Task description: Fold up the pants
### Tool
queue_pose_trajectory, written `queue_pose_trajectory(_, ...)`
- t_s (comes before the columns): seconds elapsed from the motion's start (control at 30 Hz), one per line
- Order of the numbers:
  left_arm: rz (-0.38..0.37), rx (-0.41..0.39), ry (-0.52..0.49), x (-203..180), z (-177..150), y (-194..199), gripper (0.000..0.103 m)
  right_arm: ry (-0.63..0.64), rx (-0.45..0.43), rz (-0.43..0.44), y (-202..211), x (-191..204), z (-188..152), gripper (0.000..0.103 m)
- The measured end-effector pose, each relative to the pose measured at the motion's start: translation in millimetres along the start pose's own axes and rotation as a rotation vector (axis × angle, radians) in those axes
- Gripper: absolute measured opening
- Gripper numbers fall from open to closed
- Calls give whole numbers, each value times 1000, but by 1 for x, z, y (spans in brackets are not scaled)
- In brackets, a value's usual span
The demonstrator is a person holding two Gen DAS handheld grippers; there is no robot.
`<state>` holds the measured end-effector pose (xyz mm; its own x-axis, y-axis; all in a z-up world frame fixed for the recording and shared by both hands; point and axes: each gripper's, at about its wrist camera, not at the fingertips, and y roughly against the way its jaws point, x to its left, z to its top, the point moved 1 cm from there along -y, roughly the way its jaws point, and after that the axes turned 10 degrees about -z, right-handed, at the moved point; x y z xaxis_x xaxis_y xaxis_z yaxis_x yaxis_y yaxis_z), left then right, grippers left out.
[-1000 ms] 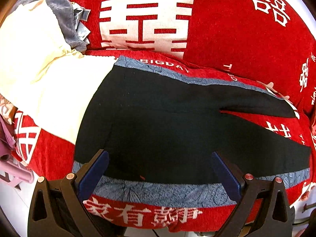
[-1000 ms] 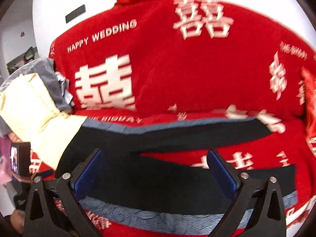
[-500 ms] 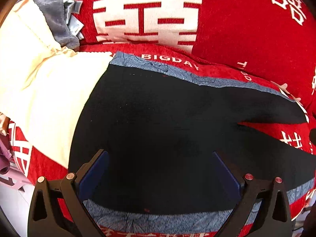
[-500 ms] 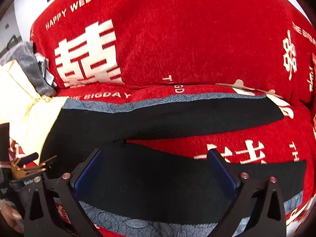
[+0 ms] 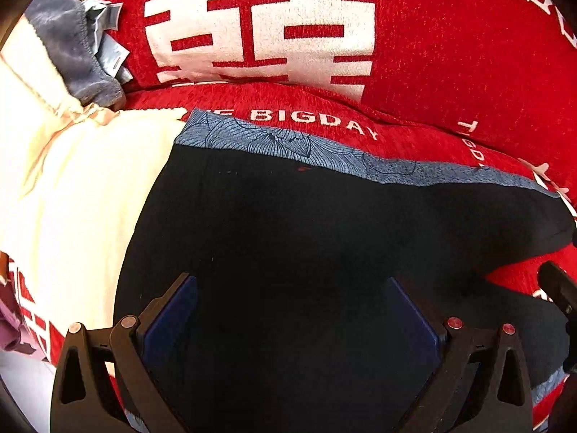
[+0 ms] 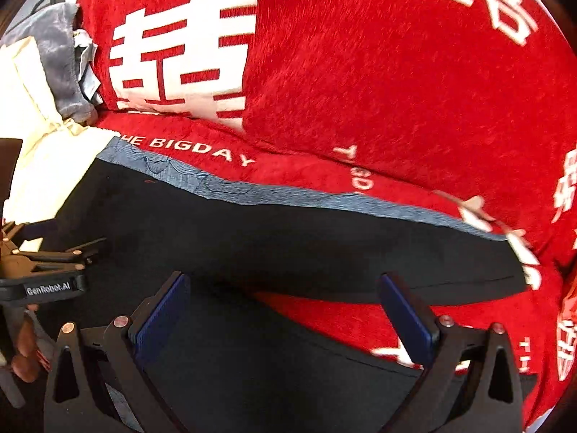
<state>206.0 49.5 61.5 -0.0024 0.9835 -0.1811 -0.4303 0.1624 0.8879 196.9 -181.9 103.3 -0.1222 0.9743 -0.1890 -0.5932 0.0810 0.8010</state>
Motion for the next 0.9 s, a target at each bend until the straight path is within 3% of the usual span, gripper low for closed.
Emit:
queue_pose_trajectory(0.17,12,16,-3,4,11,-17,103,-19,46,48,-34,-3,17,103)
queue_pose_trajectory(0.57,-26,93,10,2,55,-59,103,344,101,60,-109,42,56,103)
queue_pose_trajectory(0.83,-35,124,58,14,70,-74,103,437,263,143,-192,61,75,103)
queue_pose_trajectory(0.9,-32,126,44,14,69,-76,103,464,238,161,-197,66,78,103)
